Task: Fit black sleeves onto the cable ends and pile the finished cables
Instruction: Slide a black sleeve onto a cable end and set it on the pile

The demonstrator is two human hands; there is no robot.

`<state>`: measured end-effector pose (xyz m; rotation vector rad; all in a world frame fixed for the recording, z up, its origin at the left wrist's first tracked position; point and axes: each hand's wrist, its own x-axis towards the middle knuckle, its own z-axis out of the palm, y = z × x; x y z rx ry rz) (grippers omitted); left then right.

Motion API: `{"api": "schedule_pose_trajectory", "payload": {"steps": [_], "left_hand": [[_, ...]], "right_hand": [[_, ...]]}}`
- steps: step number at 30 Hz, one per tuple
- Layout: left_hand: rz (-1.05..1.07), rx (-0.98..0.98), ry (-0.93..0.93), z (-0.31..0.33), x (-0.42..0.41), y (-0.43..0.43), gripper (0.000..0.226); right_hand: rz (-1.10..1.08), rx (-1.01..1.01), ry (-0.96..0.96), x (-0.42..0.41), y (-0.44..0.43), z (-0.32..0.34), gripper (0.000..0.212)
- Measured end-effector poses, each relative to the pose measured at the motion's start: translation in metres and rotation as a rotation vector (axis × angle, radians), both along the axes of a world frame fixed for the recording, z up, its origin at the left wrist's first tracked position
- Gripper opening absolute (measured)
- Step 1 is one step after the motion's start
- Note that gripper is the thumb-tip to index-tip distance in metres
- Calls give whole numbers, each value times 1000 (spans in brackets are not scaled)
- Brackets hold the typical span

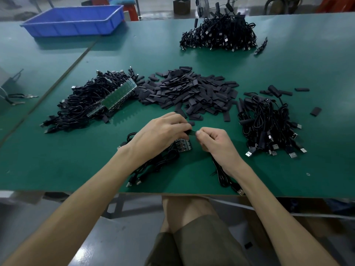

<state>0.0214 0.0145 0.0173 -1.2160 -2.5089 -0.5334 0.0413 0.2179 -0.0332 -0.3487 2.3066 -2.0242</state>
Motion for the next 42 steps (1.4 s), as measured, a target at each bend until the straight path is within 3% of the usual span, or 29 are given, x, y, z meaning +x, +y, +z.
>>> {"api": "schedule_pose_trajectory", "payload": {"steps": [15,21,30,42], "left_hand": [[8,-62,94,-11,2,-3,23],[75,-18,71,-11,6,0,20],[98,35,87,-9,5,6,23],[151,164,-75,-10,8,7,23]], "right_hand": [[-50,8,11,3,-2,5,43],[-76,103,52,3,-2,1,44],[-81,-22,2,2,0,5,40],[-78,51,43,2,-2,4,42]]}}
